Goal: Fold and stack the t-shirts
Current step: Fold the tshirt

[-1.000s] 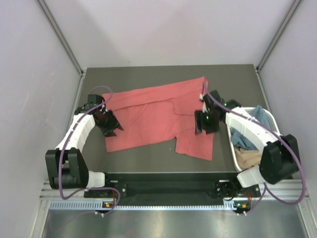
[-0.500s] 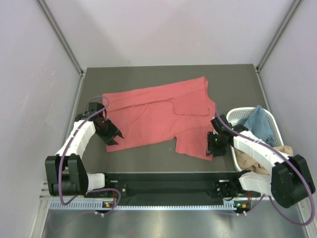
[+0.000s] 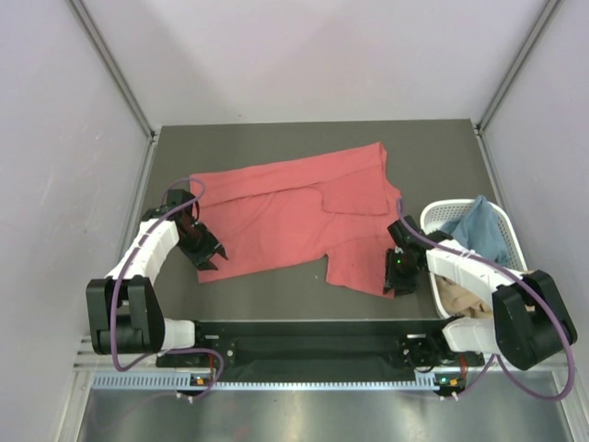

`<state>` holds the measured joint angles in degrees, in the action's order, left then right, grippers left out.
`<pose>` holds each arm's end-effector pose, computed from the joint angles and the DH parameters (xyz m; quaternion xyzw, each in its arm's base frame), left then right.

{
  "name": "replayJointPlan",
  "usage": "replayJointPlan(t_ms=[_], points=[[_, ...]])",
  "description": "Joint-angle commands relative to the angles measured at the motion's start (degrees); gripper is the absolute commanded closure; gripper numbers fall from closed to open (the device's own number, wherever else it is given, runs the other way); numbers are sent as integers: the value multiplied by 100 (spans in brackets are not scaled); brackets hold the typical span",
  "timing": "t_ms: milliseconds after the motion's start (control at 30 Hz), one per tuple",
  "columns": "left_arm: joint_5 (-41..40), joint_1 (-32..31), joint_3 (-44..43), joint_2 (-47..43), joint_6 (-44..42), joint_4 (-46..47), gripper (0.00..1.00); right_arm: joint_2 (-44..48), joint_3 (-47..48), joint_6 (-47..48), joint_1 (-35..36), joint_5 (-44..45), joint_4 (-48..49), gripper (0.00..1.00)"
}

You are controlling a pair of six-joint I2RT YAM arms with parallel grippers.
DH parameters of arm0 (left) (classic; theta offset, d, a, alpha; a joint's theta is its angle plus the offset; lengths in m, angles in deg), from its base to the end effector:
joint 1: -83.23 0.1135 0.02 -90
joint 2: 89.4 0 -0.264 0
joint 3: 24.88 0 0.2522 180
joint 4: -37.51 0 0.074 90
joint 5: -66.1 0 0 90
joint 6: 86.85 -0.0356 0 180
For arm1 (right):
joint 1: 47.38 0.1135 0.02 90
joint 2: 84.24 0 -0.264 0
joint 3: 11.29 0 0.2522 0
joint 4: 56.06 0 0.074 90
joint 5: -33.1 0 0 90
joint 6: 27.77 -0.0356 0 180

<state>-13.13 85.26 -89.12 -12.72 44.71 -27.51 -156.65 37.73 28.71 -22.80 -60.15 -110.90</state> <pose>0.2292 0.0015 0.2097 -0.3579 0.9227 -0.1246 0.0708 0.1756 0.0825 0.1578 0.0746 0.9915 0.0744 0.0759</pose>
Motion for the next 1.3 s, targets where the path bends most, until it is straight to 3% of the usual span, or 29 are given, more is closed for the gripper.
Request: replayJointPlan(t_ms=[0, 167, 400, 700, 900, 1267], points=[[-75, 35, -102, 4, -131, 38, 55, -99, -20, -93, 21, 87, 127, 63], [-215, 88, -173, -83, -157, -85, 55, -248, -99, -76, 29, 79, 302, 67], [-347, 220, -76, -189, -52, -305, 55, -284, -90, -32, 29, 61, 382, 88], [-918, 790, 249, -251, 344, -709, 58, 24, 16, 126, 29, 17, 320, 99], [-883, 1098, 548, -224, 432, -639, 60, 68, -125, 231, 29, -185, 461, 100], [-910, 1239, 592, 206, 379, -51, 53, 138, -160, 337, 29, -422, 531, 100]])
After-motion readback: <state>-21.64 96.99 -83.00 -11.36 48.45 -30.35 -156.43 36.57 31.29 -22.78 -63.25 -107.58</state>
